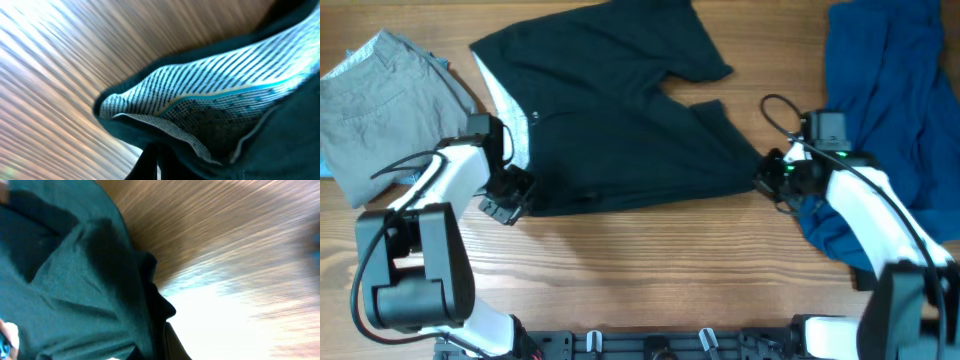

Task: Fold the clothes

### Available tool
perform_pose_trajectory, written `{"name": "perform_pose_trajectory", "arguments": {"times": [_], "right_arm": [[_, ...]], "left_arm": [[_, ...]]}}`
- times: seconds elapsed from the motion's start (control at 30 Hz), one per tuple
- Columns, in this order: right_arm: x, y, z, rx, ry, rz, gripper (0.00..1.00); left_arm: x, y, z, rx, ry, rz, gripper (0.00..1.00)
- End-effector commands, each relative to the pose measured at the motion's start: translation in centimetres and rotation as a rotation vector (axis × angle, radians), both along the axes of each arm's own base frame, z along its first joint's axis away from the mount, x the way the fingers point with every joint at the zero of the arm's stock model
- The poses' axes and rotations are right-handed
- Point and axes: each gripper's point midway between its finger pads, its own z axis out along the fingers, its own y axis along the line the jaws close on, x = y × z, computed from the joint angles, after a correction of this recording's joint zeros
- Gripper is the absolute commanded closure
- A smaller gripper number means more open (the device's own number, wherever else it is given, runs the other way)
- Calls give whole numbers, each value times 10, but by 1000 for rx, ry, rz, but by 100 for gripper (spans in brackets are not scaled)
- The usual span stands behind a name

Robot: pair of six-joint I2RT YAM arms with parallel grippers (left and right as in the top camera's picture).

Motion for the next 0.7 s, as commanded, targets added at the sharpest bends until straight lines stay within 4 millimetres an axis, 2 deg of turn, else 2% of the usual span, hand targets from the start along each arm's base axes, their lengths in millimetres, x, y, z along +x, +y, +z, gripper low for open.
{"name": "perform_pose_trajectory", "arguments": {"times": [0.0, 0.03, 0.1, 0.17, 0.23, 0.3, 0.33, 0.37, 0.4, 0.5, 0.6, 0.63, 0.67], "right_arm": [[-8, -64, 34, -204, -78, -66, 96], [-21, -78, 38, -234, -54, -107, 96], [-41, -98, 47, -270, -34, -131, 96], [-60, -112, 57, -279, -25, -179, 96], [-64, -110, 64, -254, -52, -173, 96], [-65, -105, 65, -238, -59, -151, 96], [-65, -105, 65, -237, -56, -151, 96], [-64, -105, 64, -233, -54, -150, 96], [-63, -105, 63, -231, -53, -150, 96], [-63, -105, 61, -230, -46, -149, 96], [-63, -105, 61, -230, -46, -148, 96], [-63, -105, 61, -231, -47, -146, 96], [-63, -105, 61, -231, -47, -145, 95]], "left_arm": [[6, -28, 32, 45, -110, -185, 96], [2, -39, 45, 64, -138, -237, 96], [-5, -46, 64, 80, -176, -278, 96], [-17, -45, 86, 80, -209, -280, 96], [-20, -45, 103, 78, -266, -277, 96], [-24, -53, 111, 28, -286, -281, 96], [-30, -62, 110, -23, -266, -284, 89], [-36, -68, 107, -59, -232, -260, 74], [-43, -79, 102, -115, -184, -224, 52], [-68, -104, 86, -233, -53, -139, 27], [-93, -129, 64, -291, 72, -28, 15], [-96, -143, 54, -304, 65, -15, 14], [-96, -149, 50, -308, 56, -19, 15]]}}
